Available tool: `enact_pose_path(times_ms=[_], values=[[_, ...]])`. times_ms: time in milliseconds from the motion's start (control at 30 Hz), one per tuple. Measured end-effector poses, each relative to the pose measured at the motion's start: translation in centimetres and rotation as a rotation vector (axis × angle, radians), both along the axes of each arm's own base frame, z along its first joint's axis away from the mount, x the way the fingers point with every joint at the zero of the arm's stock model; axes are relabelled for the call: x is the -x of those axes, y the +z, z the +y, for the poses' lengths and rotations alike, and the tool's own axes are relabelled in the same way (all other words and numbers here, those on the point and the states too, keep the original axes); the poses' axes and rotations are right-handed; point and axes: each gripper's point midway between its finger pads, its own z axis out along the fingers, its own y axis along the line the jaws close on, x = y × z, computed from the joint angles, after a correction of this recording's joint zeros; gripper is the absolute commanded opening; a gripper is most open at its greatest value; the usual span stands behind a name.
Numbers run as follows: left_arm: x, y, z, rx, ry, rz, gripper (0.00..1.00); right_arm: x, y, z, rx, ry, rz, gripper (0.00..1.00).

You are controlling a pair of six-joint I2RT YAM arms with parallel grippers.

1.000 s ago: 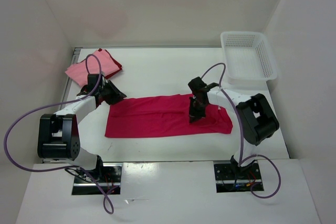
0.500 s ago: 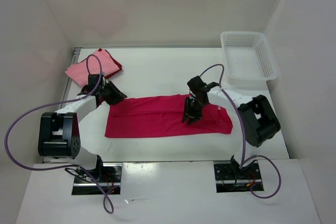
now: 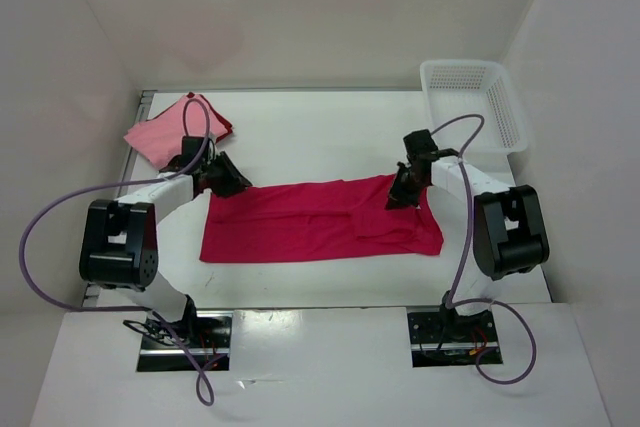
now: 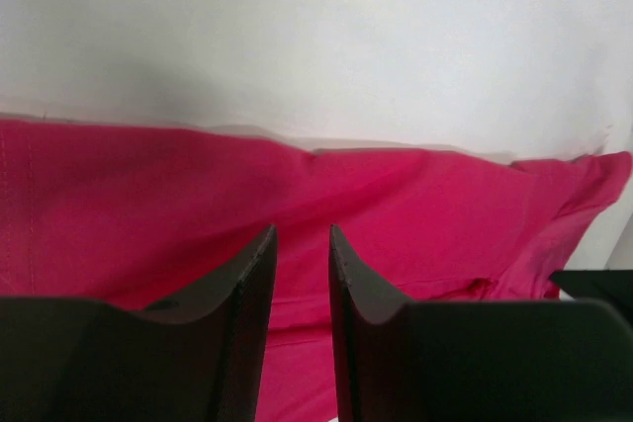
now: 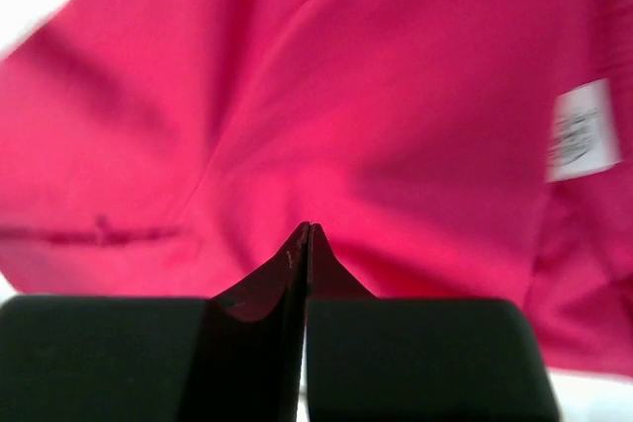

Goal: Fold and stack the t-shirts
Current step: Fold the other side of the tshirt into a rectangle

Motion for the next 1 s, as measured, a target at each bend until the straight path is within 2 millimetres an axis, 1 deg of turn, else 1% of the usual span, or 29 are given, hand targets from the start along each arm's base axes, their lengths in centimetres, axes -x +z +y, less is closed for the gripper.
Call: enact_pose_path(times_ms=[67,100,200,233,300,400,467,533,567,600,633,667,700,733,800,833,900,933,1000], values=[[0.3,-1.4,-0.1,0.013,-0.001,0.045,0.35,-0.5,-1.0,-1.3,0.012,-0.056,-0.003,0.00],[0.4,-2.3,0.1,0.024,0.004,0.070,0.35,-0.2,-1.7,-1.7,0.018,-0.078,0.011,0.00],[1.5,-4.8,1.3,0.072,0.049,0.157,0.35,1.5,-3.7,-2.2,0.027,-0.121,0.071,0.00],[1.8,-5.3,1.7,0.102,0.074,0.184,0.35,2.1,-4.0,-2.2,0.020,-0.140,0.088,0.00],[1.7,-5.3,2.7,0.137,0.106,0.188,0.35,2.3,-3.7,-2.4,0.009,-0.173,0.072,0.00],[1.7,-5.4,4.4,0.182,0.169,0.192,0.37,3.9,-3.2,-3.2,-0.007,-0.231,0.064,0.00],[1.8,-5.4,5.3,0.219,0.205,0.196,0.37,4.8,-2.8,-4.0,-0.013,-0.274,0.059,0.00],[2.0,-5.4,6.3,0.254,0.246,0.202,0.37,5.2,-2.4,-4.5,-0.019,-0.308,0.048,0.09],[2.2,-5.4,6.9,0.264,0.265,0.202,0.37,5.2,-2.2,-4.5,-0.023,-0.317,0.043,0.12],[2.3,-5.3,7.3,0.266,0.280,0.200,0.37,5.0,-1.9,-4.5,-0.026,-0.319,0.035,0.18],[2.5,-5.1,7.7,0.259,0.294,0.194,0.37,4.8,-1.7,-4.5,-0.028,-0.317,0.028,0.21],[2.6,-4.9,8.3,0.245,0.312,0.187,0.37,4.4,-1.3,-4.5,-0.028,-0.311,0.017,0.24],[2.8,-4.5,8.5,0.232,0.323,0.181,0.37,3.7,-0.8,-4.5,-0.029,-0.302,0.007,0.24],[2.8,-3.9,8.7,0.217,0.324,0.165,0.37,2.7,-0.1,-4.4,-0.030,-0.289,-0.017,0.25],[2.2,-2.0,8.0,0.181,0.294,0.117,0.37,-0.3,1.5,-4.3,-0.031,-0.262,-0.086,0.29],[1.6,-1.0,7.3,0.161,0.263,0.085,0.37,-2.2,2.4,-4.2,-0.035,-0.248,-0.136,0.33],[0.3,1.1,4.9,0.134,0.186,0.020,0.37,-5.1,3.4,-3.9,-0.039,-0.220,-0.205,0.38],[-0.2,1.9,3.5,0.124,0.145,-0.005,0.37,-6.4,3.6,-3.9,-0.038,-0.208,-0.234,0.39],[-0.4,2.7,0.6,0.113,0.066,-0.033,0.37,-8.3,3.5,-3.9,-0.027,-0.191,-0.263,0.42]])
